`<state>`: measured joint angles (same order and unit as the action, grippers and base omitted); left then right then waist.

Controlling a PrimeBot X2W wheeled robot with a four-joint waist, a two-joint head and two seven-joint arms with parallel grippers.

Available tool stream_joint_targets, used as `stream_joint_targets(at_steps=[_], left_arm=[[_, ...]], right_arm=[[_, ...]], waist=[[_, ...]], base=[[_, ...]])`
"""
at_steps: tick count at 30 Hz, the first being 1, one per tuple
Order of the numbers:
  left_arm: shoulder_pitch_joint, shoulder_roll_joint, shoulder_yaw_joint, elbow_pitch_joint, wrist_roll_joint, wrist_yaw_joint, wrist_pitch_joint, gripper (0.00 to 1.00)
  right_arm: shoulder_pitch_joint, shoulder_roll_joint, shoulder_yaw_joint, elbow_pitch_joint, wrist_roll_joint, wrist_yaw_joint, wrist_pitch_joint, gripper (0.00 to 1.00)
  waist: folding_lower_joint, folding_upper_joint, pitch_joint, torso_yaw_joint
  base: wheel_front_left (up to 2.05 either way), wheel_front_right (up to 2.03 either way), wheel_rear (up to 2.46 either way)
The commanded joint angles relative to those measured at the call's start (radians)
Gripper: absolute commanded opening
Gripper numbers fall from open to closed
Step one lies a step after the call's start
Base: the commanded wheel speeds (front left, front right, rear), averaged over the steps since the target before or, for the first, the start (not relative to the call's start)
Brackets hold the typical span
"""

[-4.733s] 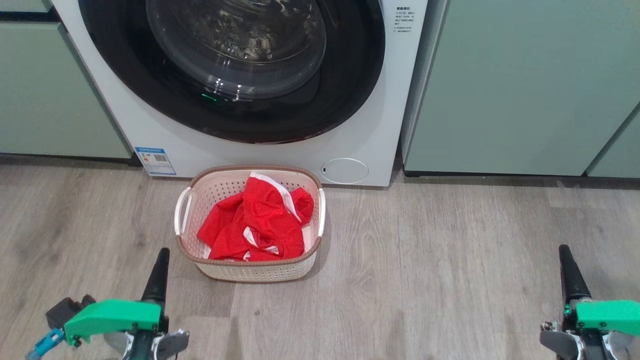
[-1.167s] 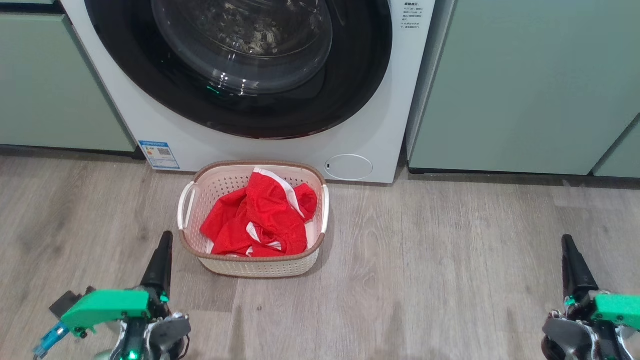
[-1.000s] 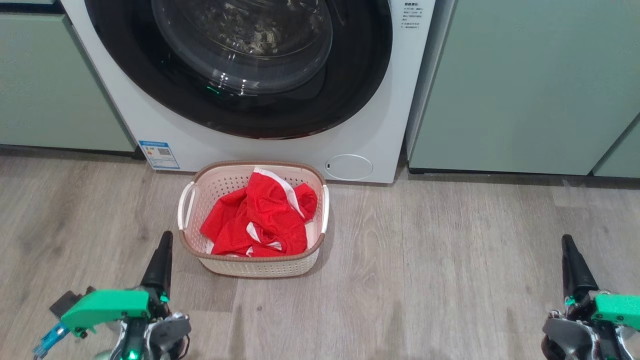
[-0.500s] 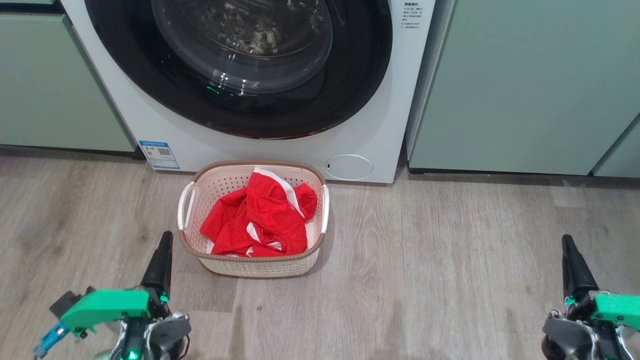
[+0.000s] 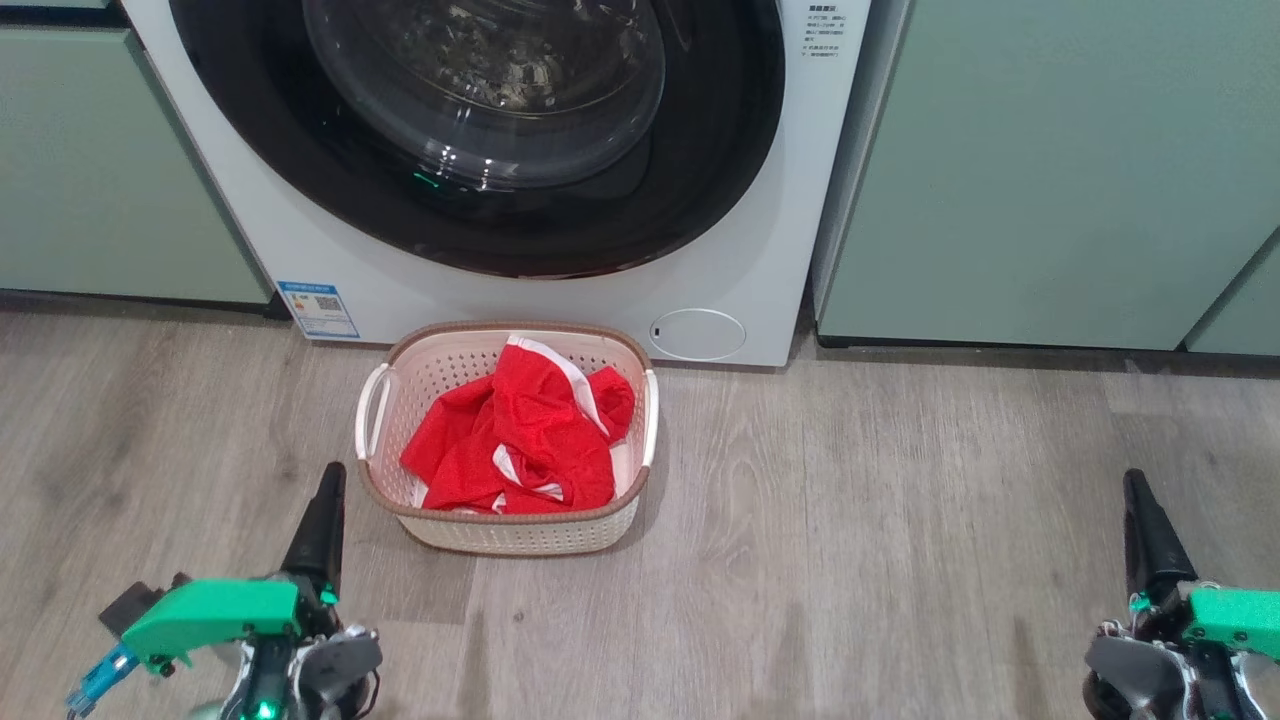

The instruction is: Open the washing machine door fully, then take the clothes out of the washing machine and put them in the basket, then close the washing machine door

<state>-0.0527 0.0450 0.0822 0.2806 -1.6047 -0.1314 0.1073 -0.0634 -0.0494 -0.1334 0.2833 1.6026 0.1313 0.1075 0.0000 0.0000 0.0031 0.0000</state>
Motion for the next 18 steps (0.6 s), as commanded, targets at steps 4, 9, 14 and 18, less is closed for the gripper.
stream_joint_targets(at_steps=[4, 9, 14, 18], left_arm=[[-0.055, 0.005, 0.032, -0.036, -0.004, 0.001, 0.006, 0.0], [-0.055, 0.005, 0.032, -0.036, -0.004, 0.001, 0.006, 0.0], [-0.055, 0.005, 0.032, -0.036, -0.004, 0.001, 0.006, 0.0], [-0.055, 0.005, 0.032, -0.036, -0.004, 0.001, 0.006, 0.0]], right_arm=[[-0.045, -0.001, 0.02, -0.039, 0.006, -0.001, 0.006, 0.0], [-0.045, -0.001, 0.02, -0.039, 0.006, -0.001, 0.006, 0.0], [-0.045, -0.001, 0.02, -0.039, 0.006, -0.001, 0.006, 0.0], [-0.044, -0.001, 0.02, -0.039, 0.006, -0.001, 0.006, 0.0]], waist=[[0.0, 0.0, 0.0, 0.0], [0.0, 0.0, 0.0, 0.0], [0.0, 0.0, 0.0, 0.0], [0.0, 0.0, 0.0, 0.0]], base=[[0.0, 0.0, 0.0], [0.0, 0.0, 0.0], [0.0, 0.0, 0.0], [0.0, 0.0, 0.0]])
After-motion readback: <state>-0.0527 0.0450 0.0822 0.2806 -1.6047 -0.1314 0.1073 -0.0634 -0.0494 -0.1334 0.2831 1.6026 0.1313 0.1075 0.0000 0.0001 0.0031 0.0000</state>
